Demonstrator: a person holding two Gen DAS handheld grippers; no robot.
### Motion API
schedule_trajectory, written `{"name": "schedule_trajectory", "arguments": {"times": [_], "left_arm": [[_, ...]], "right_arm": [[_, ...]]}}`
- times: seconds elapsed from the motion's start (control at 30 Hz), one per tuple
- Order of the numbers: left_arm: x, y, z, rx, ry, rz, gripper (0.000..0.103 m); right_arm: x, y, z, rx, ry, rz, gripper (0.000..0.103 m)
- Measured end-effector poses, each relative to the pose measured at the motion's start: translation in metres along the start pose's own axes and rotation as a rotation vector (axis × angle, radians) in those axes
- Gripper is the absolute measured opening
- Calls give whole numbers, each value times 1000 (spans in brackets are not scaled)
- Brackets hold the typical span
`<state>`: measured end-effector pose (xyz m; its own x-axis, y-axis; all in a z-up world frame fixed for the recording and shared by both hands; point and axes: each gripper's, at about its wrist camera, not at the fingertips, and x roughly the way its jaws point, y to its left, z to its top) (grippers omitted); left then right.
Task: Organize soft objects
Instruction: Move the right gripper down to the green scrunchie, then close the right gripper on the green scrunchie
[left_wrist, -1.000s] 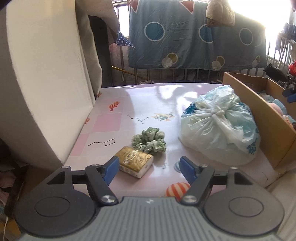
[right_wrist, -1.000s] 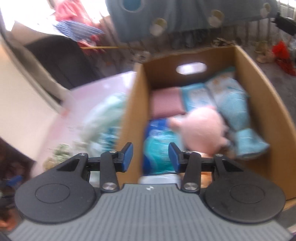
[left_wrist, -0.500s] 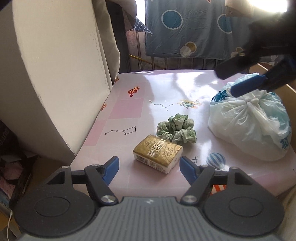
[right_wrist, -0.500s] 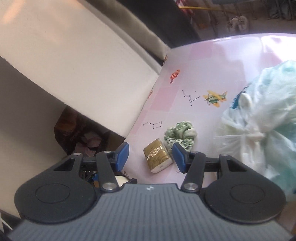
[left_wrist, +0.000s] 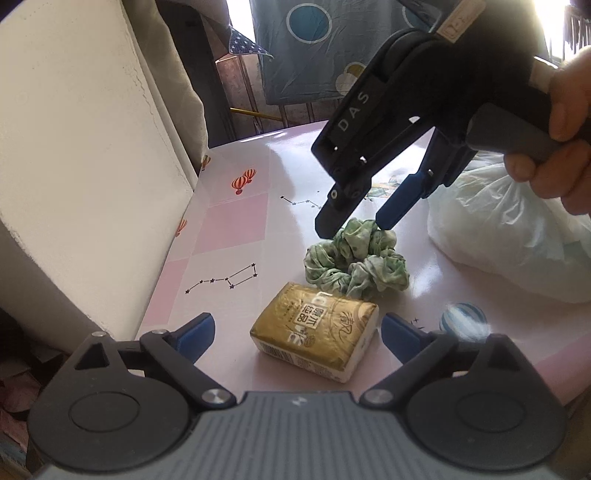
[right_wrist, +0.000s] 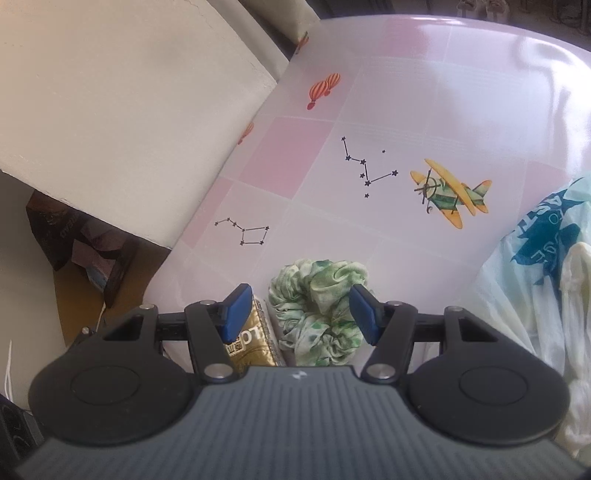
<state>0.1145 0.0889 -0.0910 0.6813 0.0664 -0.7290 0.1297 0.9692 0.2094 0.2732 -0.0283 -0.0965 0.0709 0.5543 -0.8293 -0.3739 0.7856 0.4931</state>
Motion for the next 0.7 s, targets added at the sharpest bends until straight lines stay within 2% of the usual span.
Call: {"name": "schedule_trajectory", "arguments": {"times": [0.17, 0.3, 0.5, 0.57, 0.7], "left_arm": [[15, -1, 4, 42, 22, -38, 101], [27, -1, 5, 32, 53, -72, 101], [38, -3, 3, 18, 86, -95, 96], [37, -1, 2, 3, 79, -96, 89], [38, 2, 3, -19, 69, -98, 88]], "right_arm": [[12, -4, 3, -7, 26, -11, 58], [19, -9, 3, 3, 37, -16, 55], [27, -19, -5, 26, 52, -26, 36], [25, -22, -5, 36, 47, -26, 26], [23, -27, -8, 49, 37, -24, 20]]}}
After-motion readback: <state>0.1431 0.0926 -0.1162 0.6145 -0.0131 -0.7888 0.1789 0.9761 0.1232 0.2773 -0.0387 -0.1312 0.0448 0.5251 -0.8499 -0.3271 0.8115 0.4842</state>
